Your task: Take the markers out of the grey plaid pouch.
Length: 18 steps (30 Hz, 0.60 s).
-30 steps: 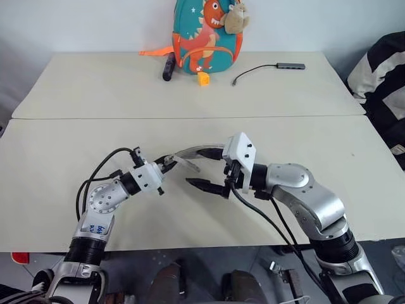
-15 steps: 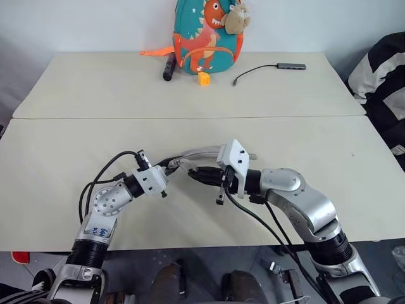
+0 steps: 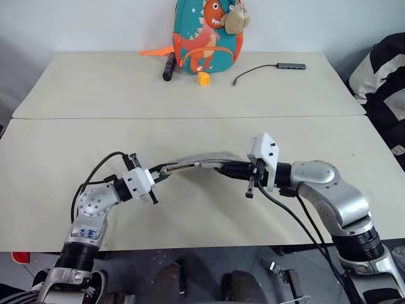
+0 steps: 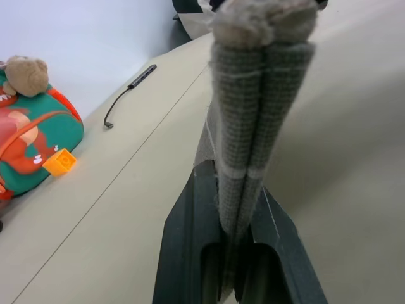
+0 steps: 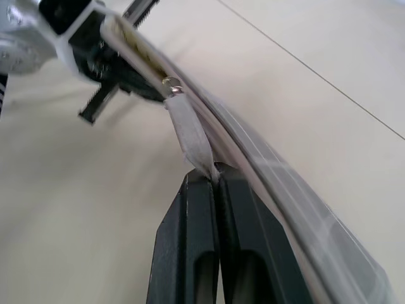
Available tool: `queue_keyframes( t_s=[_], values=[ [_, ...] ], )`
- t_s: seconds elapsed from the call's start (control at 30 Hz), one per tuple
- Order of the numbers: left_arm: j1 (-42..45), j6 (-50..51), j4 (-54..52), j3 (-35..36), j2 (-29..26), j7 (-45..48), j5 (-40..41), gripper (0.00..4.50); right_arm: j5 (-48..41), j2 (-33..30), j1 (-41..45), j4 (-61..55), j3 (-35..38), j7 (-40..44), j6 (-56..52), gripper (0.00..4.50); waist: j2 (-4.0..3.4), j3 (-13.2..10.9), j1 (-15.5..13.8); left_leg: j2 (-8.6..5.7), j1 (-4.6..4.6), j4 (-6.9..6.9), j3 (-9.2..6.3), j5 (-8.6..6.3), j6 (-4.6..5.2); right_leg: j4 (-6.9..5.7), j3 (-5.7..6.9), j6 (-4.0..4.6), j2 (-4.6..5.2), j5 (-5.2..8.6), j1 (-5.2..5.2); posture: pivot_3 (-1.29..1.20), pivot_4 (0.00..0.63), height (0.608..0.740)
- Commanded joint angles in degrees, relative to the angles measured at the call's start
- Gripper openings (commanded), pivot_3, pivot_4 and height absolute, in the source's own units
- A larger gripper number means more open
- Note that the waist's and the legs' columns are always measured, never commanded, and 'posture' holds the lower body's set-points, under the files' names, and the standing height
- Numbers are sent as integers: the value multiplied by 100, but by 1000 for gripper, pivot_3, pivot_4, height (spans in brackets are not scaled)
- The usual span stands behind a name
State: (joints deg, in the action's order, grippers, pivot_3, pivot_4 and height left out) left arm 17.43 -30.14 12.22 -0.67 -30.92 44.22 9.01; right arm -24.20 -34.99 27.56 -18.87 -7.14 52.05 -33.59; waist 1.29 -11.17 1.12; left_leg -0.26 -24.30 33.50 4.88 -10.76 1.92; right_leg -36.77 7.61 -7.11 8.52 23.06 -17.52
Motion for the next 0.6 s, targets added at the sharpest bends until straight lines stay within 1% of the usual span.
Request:
queue_keyframes(
  t_s=[0.03, 0.2, 0.33, 0.43, 0.53, 0.6],
  values=[
    [34, -152, 11, 247, -119, 94, 228, 0, 143, -435, -97, 316, 394, 202, 340, 35, 1, -1, -11, 0, 0, 0, 1, 0, 0, 1, 1, 0, 0, 0, 1, 0, 150, 740],
    [-4, -204, 96, 359, -164, 133, 255, 0, 496, -913, -149, 956, 567, 350, 908, 35, 1, -1, -83, 0, 0, 2, 7, 0, 1, 6, 0, 0, 0, 0, 2, 0, 150, 740],
    [25, -215, 170, 421, -166, 195, 298, 0, 706, -1015, -190, 1170, 512, 352, 1158, 35, 1, -1, -90, 3, 0, 3, 8, -1, 1, 8, 0, 0, 2, 0, 2, 0, 150, 740],
    [22, -131, 127, 423, -128, 232, 398, 0, 664, -965, -205, 1128, 540, 387, 1237, 35, 2, -1, -97, 3, 0, 3, 8, -1, 1, 9, 1, 0, 2, 0, 3, 0, 150, 740],
    [-21, 30, 31, 370, -65, 250, 486, 0, 192, -793, -112, 915, 637, 474, 866, 657, 2, -1, -96, 3, 0, 3, 8, -1, 1, 11, 0, 0, 1, 0, 5, 0, 150, 740],
    [-41, 89, -27, 354, -39, 229, 498, 0, -234, -684, -54, 721, 826, 452, 521, 1289, 2, -1, -95, 3, 0, 3, 7, -1, 1, 13, 0, 0, 2, 0, 5, 0, 150, 740]
  ],
)
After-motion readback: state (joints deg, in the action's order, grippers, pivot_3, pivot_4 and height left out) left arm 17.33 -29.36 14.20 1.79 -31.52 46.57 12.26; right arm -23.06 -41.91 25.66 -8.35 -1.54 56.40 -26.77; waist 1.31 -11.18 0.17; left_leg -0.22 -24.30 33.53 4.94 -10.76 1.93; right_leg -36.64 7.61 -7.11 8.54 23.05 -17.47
